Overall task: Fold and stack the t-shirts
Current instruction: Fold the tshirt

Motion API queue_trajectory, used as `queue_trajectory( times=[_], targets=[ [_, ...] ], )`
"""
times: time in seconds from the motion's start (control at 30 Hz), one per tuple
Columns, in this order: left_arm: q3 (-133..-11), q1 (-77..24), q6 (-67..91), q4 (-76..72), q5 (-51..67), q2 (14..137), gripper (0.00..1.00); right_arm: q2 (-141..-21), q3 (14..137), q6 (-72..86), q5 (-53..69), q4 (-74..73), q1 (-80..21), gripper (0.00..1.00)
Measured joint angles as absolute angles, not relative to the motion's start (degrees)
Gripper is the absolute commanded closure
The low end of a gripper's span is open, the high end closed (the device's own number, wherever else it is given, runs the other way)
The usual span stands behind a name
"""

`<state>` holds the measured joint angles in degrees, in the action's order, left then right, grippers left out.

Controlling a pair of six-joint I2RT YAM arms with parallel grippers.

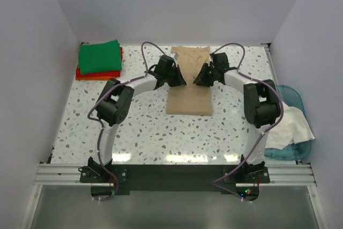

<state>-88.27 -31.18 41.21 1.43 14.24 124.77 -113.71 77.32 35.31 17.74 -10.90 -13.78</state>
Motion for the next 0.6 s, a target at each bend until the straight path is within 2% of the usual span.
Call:
queue_trajectory(
  times=[0.23, 0.6],
  targets=[
    [-89.58, -28.21, 40.99, 2.15, 14.50, 129.32, 0.89, -120.14, 79.42, 35.90, 21.98, -10.68, -9.50, 0.73],
    [-85.62, -26.92, 44.23, -2.37, 12.75, 128.09, 0.92, -120.77, 78.65, 38.02, 24.67, -8.21, -6.74, 0.75]
  ],
)
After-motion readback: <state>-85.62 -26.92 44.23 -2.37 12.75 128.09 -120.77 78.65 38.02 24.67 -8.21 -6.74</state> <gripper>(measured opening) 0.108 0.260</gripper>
